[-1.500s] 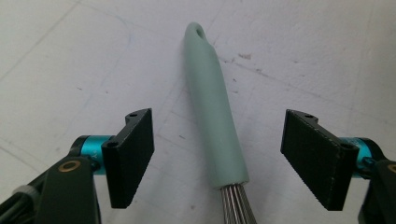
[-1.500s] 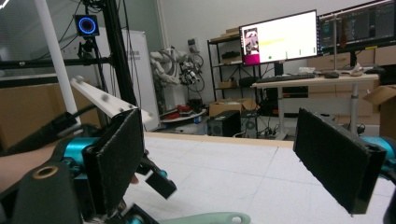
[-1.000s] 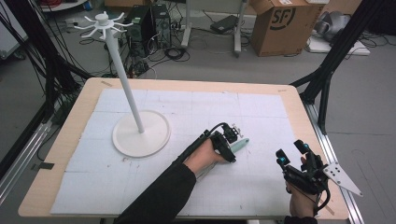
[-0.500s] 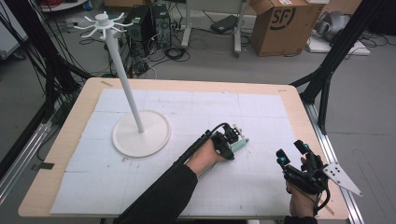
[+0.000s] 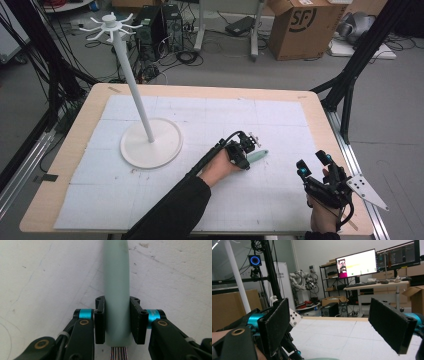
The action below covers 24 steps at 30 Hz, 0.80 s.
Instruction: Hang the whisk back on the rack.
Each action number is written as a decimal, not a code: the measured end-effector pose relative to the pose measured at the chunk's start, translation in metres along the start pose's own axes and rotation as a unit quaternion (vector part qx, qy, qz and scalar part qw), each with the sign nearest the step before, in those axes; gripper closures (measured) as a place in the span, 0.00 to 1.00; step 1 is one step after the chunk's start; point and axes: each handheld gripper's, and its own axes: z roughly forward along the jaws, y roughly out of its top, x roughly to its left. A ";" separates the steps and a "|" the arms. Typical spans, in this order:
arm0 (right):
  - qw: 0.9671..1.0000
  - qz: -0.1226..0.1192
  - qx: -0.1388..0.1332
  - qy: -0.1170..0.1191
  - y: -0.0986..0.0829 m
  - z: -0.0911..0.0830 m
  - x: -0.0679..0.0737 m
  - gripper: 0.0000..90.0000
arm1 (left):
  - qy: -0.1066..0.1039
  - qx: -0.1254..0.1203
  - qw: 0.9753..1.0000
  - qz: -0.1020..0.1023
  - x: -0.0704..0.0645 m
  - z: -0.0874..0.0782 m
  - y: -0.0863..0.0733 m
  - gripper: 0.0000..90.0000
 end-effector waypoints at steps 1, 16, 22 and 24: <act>1.000 -0.001 -0.001 -0.001 0.000 0.000 0.000 0.18 | 0.005 0.001 1.000 0.010 -0.001 -0.002 0.000 0.78; 1.000 -0.005 0.005 -0.008 -0.002 -0.001 -0.001 0.18 | -0.019 -0.144 0.989 0.007 0.007 -0.077 -0.023 0.78; 1.000 -0.019 0.023 -0.002 -0.006 0.005 0.005 0.18 | 0.006 -0.220 0.975 -0.001 0.010 -0.132 -0.047 0.78; 0.999 -0.023 0.030 0.000 -0.007 0.007 0.007 0.18 | 0.008 -0.229 0.973 -0.003 0.012 -0.139 -0.051 0.78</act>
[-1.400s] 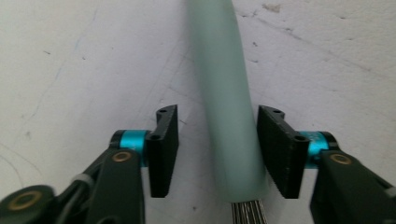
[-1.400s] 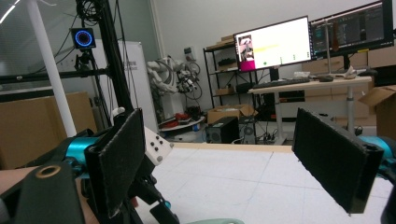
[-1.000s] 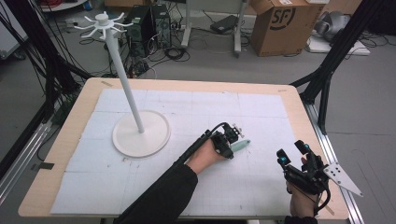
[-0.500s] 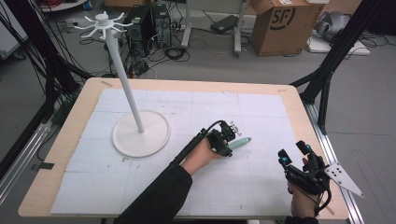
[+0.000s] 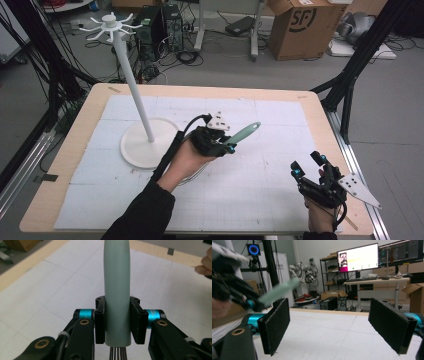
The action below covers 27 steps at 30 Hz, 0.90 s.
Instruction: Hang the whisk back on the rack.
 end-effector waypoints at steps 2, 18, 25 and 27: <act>1.000 -0.005 0.006 0.003 -0.001 0.002 0.002 0.18 | 0.004 -0.018 1.000 -0.005 0.002 -0.015 -0.001 0.78; 0.996 -0.053 0.066 0.010 -0.011 0.015 0.018 0.18 | 0.003 -0.139 0.990 -0.033 0.014 -0.133 -0.012 0.77; 0.995 -0.063 0.082 0.014 -0.015 0.020 0.024 0.18 | 0.021 -0.179 0.982 -0.049 0.026 -0.193 -0.017 0.77; 0.994 -0.067 0.083 0.015 -0.016 0.021 0.025 0.18 | 0.031 -0.186 0.981 -0.051 0.031 -0.212 -0.016 0.77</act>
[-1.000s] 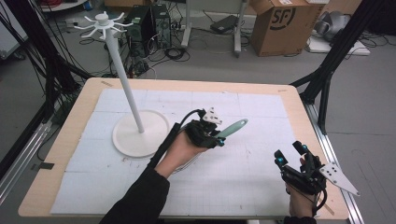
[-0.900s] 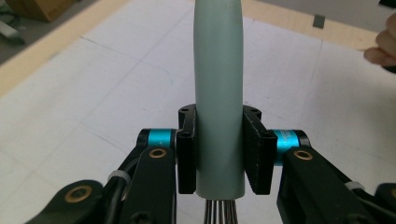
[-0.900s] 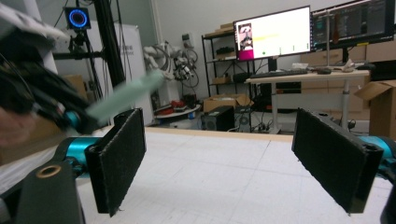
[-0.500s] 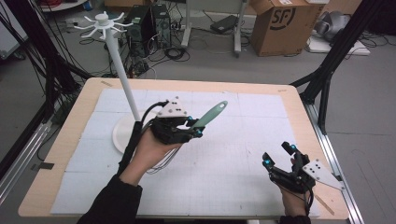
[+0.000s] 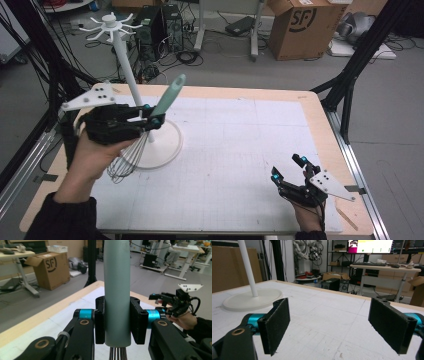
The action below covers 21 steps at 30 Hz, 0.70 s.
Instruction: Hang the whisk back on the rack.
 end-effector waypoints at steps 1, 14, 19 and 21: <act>1.000 0.001 0.002 0.002 0.000 0.000 0.001 0.18 | 0.003 -0.002 1.000 0.001 0.002 -0.005 0.003 0.78; 1.000 -0.004 0.004 0.002 -0.001 0.002 0.002 0.18 | 0.046 -0.027 0.999 -0.004 0.025 -0.056 0.022 0.77; 1.000 -0.002 0.008 0.002 -0.001 0.002 0.002 0.18 | 0.051 -0.036 0.998 -0.010 0.037 -0.077 0.024 0.77; 1.000 -0.006 0.006 0.003 -0.001 0.002 0.002 0.18 | 0.056 -0.035 0.998 -0.009 0.040 -0.085 0.025 0.77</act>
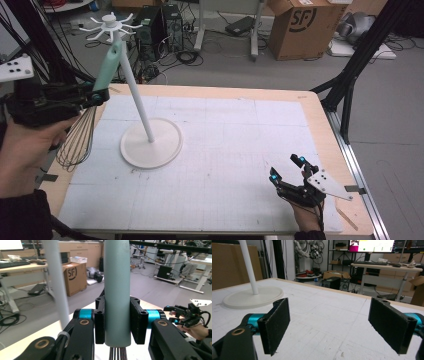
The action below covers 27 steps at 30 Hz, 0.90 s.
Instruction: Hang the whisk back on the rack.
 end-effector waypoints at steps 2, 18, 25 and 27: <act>1.000 0.002 0.002 0.002 0.000 0.000 0.001 0.18 | -0.002 0.000 1.000 -0.002 0.003 -0.005 0.002 0.77; 1.000 -0.002 0.009 0.005 -0.001 0.004 0.005 0.18 | 0.020 0.021 1.000 -0.008 0.032 -0.035 0.015 0.77; 1.000 -0.004 0.008 0.006 -0.001 0.004 0.005 0.18 | 0.029 0.026 0.999 -0.011 0.038 -0.029 0.012 0.77; 1.000 -0.004 0.009 0.006 -0.001 0.004 0.005 0.18 | 0.031 0.021 0.999 -0.014 0.041 -0.028 0.012 0.77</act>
